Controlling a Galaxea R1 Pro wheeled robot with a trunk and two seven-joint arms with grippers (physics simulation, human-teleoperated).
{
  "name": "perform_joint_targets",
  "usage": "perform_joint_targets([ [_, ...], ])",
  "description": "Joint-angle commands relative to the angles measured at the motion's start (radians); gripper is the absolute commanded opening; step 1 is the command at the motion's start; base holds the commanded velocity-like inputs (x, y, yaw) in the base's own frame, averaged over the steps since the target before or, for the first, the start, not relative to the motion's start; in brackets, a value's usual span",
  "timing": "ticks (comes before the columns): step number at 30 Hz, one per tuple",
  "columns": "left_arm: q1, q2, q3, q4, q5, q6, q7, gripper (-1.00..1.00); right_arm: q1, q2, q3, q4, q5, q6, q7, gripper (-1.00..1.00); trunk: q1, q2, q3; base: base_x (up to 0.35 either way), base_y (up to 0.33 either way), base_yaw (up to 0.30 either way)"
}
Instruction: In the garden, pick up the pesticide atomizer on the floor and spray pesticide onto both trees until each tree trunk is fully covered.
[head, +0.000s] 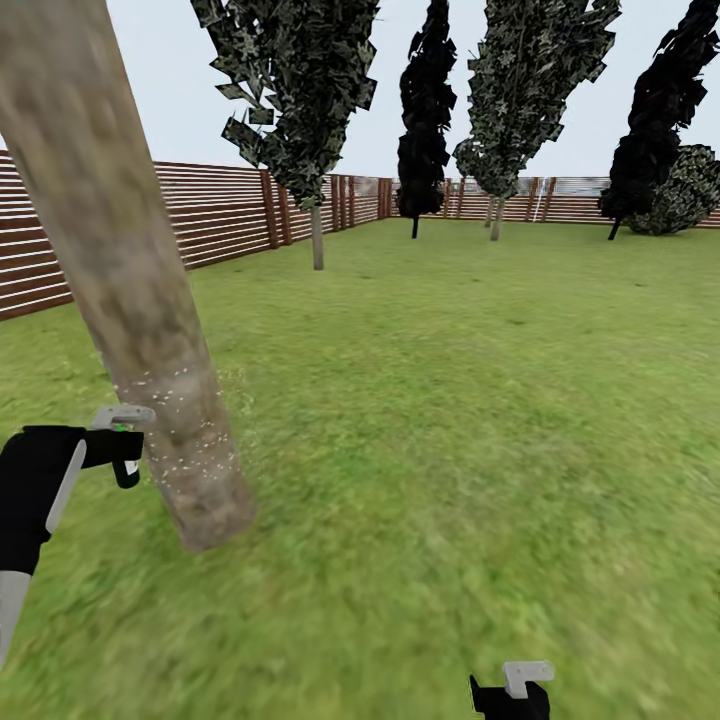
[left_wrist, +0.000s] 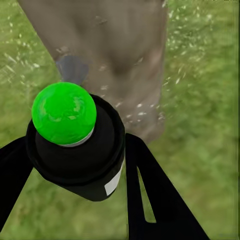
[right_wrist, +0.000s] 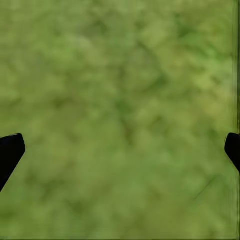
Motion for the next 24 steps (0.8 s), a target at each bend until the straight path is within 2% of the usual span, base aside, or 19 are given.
perform_joint_targets([
  [1,0.0,0.0,-0.001,0.0,0.0,0.0,0.0,-1.0,0.0,0.0,0.0,0.0,0.0,0.0,0.0,1.0,0.0,0.0,0.0,0.152,-0.239,0.0],
  [8,0.0,0.001,-0.001,0.0,0.0,0.0,0.0,-1.0,0.0,0.0,0.0,0.0,0.0,0.0,0.0,1.0,0.0,0.0,0.0,0.178,-0.224,0.0],
  [24,0.001,0.001,-0.001,0.04,0.002,-0.005,0.001,-1.0,0.0,0.0,0.0,0.0,0.0,0.0,0.0,1.0,0.0,0.0,0.0,0.051,-0.267,0.0],
])
